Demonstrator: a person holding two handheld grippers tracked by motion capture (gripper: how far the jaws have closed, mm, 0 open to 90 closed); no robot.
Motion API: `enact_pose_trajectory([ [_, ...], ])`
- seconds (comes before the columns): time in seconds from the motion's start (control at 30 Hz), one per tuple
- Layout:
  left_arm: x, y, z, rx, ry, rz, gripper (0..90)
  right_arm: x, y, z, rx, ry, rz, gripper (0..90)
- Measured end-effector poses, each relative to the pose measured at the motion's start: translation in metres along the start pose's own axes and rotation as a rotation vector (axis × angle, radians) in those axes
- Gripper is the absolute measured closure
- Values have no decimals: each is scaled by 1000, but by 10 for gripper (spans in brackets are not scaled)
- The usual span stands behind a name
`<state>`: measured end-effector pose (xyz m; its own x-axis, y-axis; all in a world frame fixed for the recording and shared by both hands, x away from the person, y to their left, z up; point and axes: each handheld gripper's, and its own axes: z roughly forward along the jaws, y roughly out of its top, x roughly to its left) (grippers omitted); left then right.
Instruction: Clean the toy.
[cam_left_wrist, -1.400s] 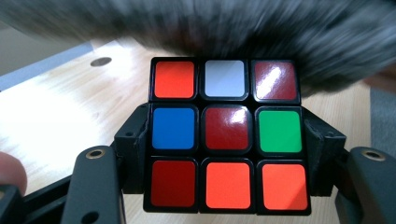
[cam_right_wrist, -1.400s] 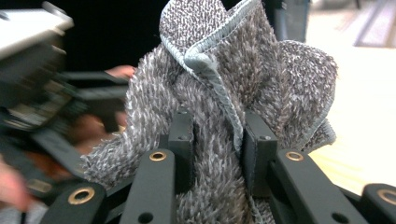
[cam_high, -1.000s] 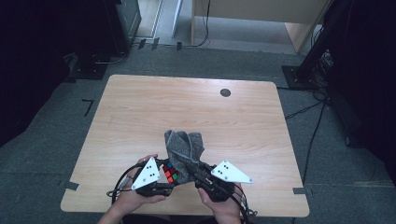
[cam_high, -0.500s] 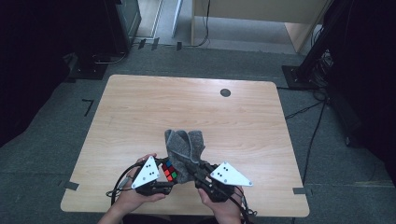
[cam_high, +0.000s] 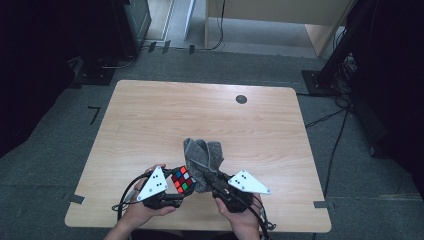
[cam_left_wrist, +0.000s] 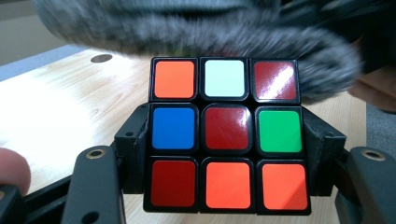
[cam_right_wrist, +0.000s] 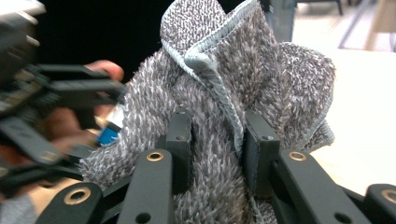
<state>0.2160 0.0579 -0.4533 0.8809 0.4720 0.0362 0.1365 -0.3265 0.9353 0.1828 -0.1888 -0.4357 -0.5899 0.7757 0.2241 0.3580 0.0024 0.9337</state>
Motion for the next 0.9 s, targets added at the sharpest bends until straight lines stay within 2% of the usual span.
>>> enact_pose_trajectory([
  [0.1, -1, 0, 1, 11, -7, 12, 342, 9, 5, -3, -26, 30, -29, 683],
  [0.17, -2, 0, 1, 7, -4, 14, 342, 11, 5, -3, -24, 31, -39, 683],
  [0.4, 0, 1, -2, -1, 12, 16, 342, -3, -3, 2, 13, -10, -20, 684],
  [0.63, 1, 1, -5, -11, 10, 10, 342, -3, -4, 3, 25, -25, -19, 687],
  [0.73, 0, 1, -4, -6, 11, 16, 342, 3, 2, -1, -6, 18, -2, 687],
  [0.8, -2, 1, -3, -3, 7, 23, 342, 10, 6, -3, -24, 43, -19, 687],
  [0.9, -3, 3, -5, -22, 11, 29, 342, 11, 7, -3, -25, 44, -33, 690],
])
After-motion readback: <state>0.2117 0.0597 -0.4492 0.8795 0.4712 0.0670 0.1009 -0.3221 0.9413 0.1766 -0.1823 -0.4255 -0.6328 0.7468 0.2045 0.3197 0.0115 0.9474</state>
